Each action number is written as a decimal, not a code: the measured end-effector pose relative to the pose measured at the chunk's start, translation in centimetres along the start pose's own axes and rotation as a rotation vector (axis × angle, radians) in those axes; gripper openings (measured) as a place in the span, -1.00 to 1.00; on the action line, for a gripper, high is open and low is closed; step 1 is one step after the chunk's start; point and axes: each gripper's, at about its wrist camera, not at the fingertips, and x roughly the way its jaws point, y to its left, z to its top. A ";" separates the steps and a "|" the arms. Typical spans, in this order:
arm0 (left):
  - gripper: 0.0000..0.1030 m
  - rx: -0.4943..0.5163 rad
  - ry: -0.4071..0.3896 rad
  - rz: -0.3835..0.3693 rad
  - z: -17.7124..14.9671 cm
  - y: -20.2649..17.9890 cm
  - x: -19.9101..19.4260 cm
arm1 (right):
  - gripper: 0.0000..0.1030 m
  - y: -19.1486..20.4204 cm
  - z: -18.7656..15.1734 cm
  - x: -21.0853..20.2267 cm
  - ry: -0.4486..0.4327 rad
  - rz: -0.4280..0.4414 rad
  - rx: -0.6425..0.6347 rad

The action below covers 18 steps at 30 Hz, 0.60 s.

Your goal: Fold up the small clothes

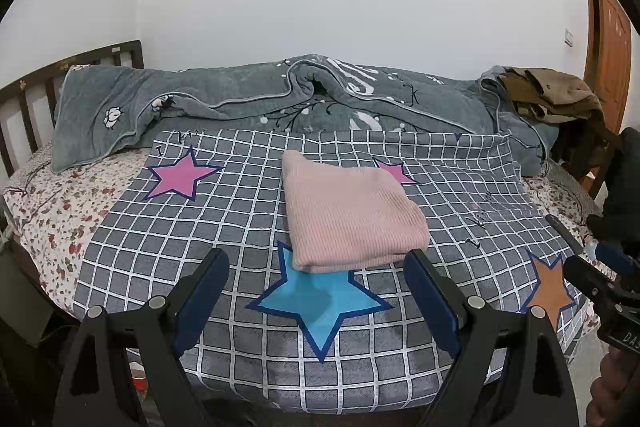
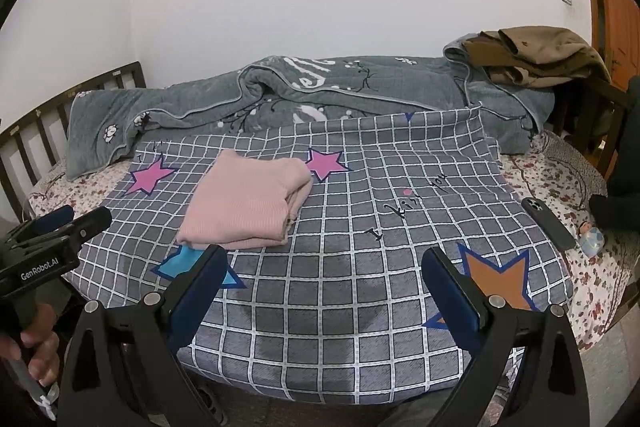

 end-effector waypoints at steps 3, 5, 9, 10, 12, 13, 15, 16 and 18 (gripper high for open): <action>0.72 -0.002 -0.005 0.006 0.0 0.1 -0.1 | 0.87 0.0 0.0 0.0 -0.001 0.000 0.000; 0.72 -0.003 -0.004 0.006 0.1 0.1 -0.2 | 0.87 0.0 0.0 0.0 0.001 0.001 0.000; 0.72 -0.001 -0.006 0.008 0.1 0.1 -0.2 | 0.87 -0.1 0.0 0.0 -0.001 0.002 0.001; 0.72 -0.001 -0.006 0.009 0.1 0.1 -0.3 | 0.87 0.0 0.0 -0.1 -0.002 0.004 0.002; 0.72 -0.001 -0.006 0.007 0.1 0.1 -0.3 | 0.87 0.1 0.0 -0.2 -0.006 0.010 0.005; 0.72 0.001 -0.006 0.008 0.2 0.1 -0.3 | 0.87 0.1 0.0 -0.3 -0.007 0.011 0.005; 0.72 0.004 -0.009 0.010 0.3 0.0 -0.4 | 0.87 0.1 0.0 -0.3 -0.008 0.011 0.005; 0.72 0.002 -0.010 0.008 0.3 0.0 -0.4 | 0.87 0.1 0.0 -0.3 -0.009 0.013 0.006; 0.72 0.002 -0.010 0.006 0.4 -0.1 -0.6 | 0.87 0.1 0.0 -0.3 -0.009 0.014 0.007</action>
